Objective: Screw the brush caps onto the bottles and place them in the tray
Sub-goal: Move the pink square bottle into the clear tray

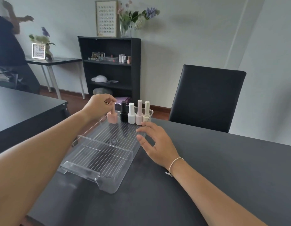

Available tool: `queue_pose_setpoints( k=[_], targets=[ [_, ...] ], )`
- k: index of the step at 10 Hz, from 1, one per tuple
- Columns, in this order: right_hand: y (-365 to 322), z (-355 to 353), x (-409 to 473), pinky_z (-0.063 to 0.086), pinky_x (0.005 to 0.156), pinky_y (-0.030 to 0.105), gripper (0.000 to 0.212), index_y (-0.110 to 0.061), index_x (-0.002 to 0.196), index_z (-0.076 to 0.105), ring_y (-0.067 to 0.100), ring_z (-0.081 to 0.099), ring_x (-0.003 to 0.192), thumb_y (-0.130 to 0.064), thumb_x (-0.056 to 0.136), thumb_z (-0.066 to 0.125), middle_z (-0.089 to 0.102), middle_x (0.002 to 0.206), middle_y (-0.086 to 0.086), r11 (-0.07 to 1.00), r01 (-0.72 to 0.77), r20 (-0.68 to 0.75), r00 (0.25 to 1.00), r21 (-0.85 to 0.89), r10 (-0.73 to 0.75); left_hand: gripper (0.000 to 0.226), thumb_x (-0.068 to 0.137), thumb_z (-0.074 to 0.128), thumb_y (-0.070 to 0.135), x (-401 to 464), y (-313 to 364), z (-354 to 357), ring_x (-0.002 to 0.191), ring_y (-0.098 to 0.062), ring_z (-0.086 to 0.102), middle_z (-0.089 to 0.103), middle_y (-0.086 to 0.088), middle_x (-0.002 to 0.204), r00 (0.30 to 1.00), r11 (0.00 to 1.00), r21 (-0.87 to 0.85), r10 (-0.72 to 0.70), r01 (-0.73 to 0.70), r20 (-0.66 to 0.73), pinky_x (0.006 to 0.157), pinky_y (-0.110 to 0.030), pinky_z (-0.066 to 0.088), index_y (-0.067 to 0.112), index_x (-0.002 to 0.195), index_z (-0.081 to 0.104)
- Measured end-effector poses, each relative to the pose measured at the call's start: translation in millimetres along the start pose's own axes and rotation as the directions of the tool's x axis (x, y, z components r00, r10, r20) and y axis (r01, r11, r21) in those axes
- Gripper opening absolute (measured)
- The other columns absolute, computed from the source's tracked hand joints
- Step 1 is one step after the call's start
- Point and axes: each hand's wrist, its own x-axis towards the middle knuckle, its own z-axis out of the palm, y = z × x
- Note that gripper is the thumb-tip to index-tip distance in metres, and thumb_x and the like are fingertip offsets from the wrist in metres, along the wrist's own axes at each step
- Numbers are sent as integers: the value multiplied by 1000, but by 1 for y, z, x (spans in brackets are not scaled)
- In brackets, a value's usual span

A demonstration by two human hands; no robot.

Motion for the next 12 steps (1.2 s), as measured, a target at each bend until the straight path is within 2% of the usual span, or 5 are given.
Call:
queue_pose_setpoints(
  k=[3,6,7,11,12],
  targets=[
    [0,0,1,25,101,22,40,-29,114,59,7,39,126,-51,87,41,49,136,-9,1000,-3,2,1000,9,3,22,89,50,7,15,-2,10,81,-30,62,67,-8,91,1000,1000,-6,-20,20,3,60,-21,45,9,107,62],
    [1,2,2,25,102,23,41,-30,114,59,7,39,126,-53,86,40,48,137,-9,1000,-22,8,1000,8,22,22,90,49,8,21,-5,17,68,-14,55,66,-5,90,999,998,-45,-35,34,-22,56,-17,39,11,108,61],
    [2,3,2,25,101,22,41,-30,114,59,7,39,126,-54,86,40,49,137,-9,1000,-17,7,1000,8,17,24,90,47,7,23,-5,18,87,-20,60,69,-8,92,999,998,-55,-38,37,-13,66,-18,40,10,110,60],
    [3,3,2,21,98,16,41,-31,115,58,7,39,126,-54,86,40,48,137,-9,1000,-9,8,1000,-17,9,29,89,44,8,25,-8,23,72,-30,61,70,-7,85,999,997,-63,-53,53,-7,51,-20,46,11,115,57],
    [2,0,1,22,100,20,42,-30,118,57,8,39,127,-52,87,40,48,138,-7,1000,5,10,1000,-12,-5,33,89,47,9,24,-7,25,75,-24,60,66,-5,98,997,995,-84,-65,60,-47,48,-14,45,13,121,55]
  ],
)
